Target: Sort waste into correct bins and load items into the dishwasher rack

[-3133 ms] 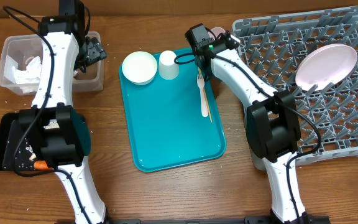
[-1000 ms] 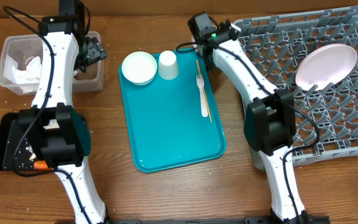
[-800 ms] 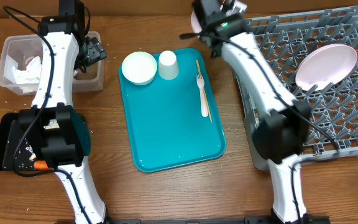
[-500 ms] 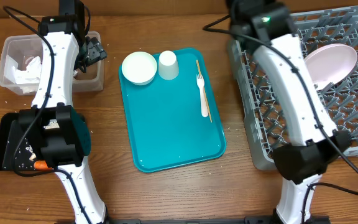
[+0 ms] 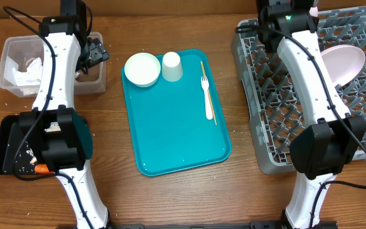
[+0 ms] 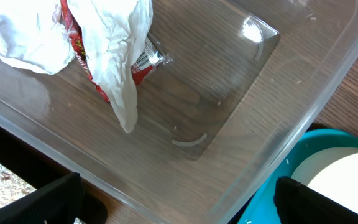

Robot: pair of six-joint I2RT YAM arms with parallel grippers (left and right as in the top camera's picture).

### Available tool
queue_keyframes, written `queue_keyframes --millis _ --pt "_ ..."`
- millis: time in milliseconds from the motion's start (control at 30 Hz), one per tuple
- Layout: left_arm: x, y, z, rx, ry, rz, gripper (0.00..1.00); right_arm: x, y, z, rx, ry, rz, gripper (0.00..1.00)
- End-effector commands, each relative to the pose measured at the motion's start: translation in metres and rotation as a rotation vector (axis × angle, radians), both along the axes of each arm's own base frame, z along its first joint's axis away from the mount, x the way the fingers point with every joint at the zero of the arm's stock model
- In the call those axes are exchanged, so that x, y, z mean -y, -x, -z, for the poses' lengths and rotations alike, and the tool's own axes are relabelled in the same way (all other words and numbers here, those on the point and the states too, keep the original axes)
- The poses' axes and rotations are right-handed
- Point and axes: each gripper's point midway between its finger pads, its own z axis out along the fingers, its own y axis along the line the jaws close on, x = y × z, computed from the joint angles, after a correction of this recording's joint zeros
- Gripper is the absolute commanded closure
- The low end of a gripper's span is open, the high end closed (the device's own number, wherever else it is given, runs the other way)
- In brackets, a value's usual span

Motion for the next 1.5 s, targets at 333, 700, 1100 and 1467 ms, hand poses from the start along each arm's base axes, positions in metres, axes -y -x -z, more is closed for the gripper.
queue_keyframes --millis 333,700,1100,1467 --pt "-0.001 -0.004 -0.01 0.034 0.007 -0.024 0.0 0.001 -0.004 0.057 -0.005 0.06 0.012 0.96" --pt "-0.001 -0.004 -0.01 0.034 0.007 -0.024 0.0 0.005 0.001 0.08 -0.003 0.093 0.031 0.96" --pt "-0.001 -0.004 -0.01 0.034 0.007 -0.024 0.0 -0.007 0.002 0.099 -0.066 -0.006 -0.028 0.96" --pt "-0.001 -0.004 -0.01 0.034 0.007 -0.024 0.0 -0.037 0.014 0.119 -0.199 -0.141 -0.132 0.57"
